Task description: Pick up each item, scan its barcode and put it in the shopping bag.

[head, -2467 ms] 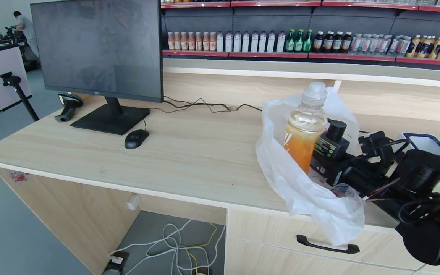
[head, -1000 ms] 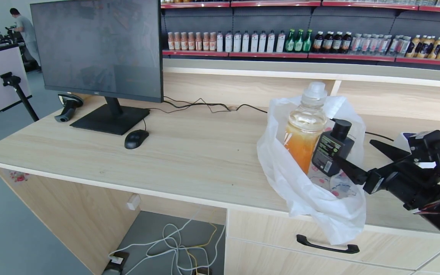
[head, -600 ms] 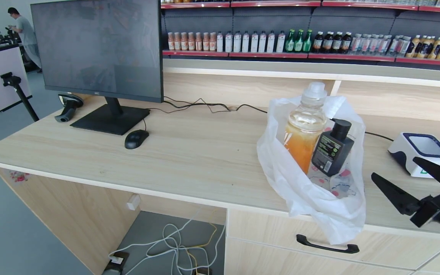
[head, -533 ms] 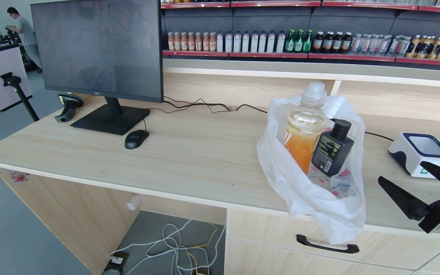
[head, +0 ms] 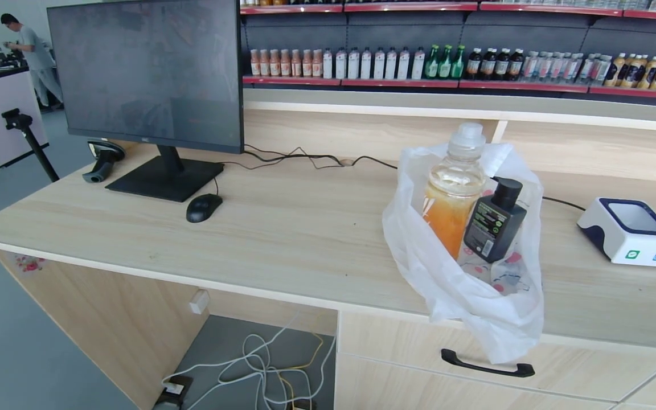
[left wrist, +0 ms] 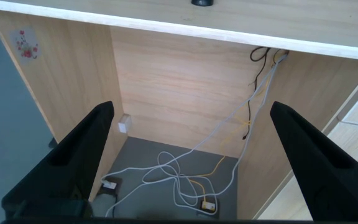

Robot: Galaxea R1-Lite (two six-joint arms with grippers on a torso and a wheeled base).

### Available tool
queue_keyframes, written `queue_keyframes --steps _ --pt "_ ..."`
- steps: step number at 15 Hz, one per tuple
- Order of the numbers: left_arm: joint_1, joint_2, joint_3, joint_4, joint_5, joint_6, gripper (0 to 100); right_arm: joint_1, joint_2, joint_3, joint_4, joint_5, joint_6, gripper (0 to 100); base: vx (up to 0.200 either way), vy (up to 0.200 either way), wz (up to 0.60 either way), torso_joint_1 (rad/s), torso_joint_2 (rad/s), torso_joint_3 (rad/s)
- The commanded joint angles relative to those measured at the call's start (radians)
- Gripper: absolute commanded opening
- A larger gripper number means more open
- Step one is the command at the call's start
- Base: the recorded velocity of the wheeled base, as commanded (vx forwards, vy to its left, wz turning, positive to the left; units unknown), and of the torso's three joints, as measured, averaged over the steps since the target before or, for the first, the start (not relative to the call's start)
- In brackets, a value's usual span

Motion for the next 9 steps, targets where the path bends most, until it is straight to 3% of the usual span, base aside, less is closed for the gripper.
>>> queue_keyframes --steps 1,3,4,9 --pt "0.000 0.000 0.000 0.000 0.000 0.000 100 -0.009 -0.417 -0.007 0.292 -0.007 -0.004 100 0.000 0.000 0.00 0.000 0.00 0.000" --pt "0.002 0.000 0.000 0.000 0.000 -0.002 100 -0.006 -0.422 0.007 0.289 -0.193 0.043 100 0.000 0.000 0.00 0.000 0.00 0.000" --pt "0.002 0.000 0.000 0.000 0.000 -0.002 100 -0.006 -0.426 0.007 0.292 -0.234 0.109 100 0.000 0.000 0.00 0.000 0.00 0.000" --pt "0.002 0.000 0.000 -0.003 0.002 -0.013 100 0.014 -0.428 0.007 0.292 -0.229 0.091 100 -0.200 0.000 0.00 0.008 0.00 0.003"
